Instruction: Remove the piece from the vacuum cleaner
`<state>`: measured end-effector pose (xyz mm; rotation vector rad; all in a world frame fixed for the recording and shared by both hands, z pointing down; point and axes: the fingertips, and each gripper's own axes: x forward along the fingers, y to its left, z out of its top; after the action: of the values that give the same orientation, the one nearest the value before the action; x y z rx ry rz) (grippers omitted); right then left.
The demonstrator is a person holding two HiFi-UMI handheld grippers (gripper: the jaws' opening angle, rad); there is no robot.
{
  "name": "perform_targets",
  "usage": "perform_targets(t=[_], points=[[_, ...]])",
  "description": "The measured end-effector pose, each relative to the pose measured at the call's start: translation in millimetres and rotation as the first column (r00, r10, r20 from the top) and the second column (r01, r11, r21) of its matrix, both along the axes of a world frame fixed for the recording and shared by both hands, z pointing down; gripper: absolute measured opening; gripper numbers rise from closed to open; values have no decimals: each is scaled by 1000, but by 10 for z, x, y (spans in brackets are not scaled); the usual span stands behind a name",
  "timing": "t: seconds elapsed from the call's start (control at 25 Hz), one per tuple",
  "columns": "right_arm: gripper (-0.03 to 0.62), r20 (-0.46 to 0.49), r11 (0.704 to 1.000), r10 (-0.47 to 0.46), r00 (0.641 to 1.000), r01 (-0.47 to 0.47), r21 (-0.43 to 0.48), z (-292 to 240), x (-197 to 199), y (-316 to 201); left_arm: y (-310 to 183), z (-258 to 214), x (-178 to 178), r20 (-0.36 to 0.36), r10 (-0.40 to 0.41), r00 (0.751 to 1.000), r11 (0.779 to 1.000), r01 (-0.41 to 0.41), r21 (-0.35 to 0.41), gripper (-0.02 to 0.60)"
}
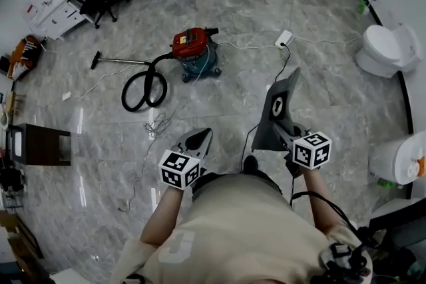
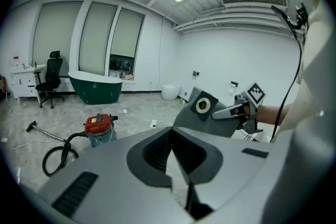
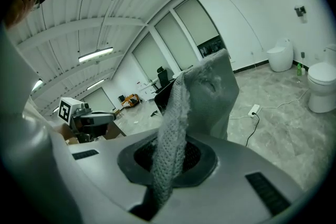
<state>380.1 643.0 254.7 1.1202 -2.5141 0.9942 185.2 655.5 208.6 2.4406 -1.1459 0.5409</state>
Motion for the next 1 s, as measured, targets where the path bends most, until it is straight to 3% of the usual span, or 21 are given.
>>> perform_targets(t=[0.32,0.56,0.8,1.0], points=[[15,-124,996,-84,989,81,-29,195,227,-287,-340,67,10,26,-47,999,999,47,-13,3],[15,-164,998,-53,985,48,-30,172,278,-589,-772,124,-36,-7,-42,999,999,42,-5,3],[15,-252,999,3,968,-15,-46,189,204,-958,-1263,148,-364,-51,-28,998,1000,28,0,3],[15,-364,1000,-10,931,-1,-29,127,-156,-1428,-1710,163,-849,-68,-29,997,999,28,-19,3]])
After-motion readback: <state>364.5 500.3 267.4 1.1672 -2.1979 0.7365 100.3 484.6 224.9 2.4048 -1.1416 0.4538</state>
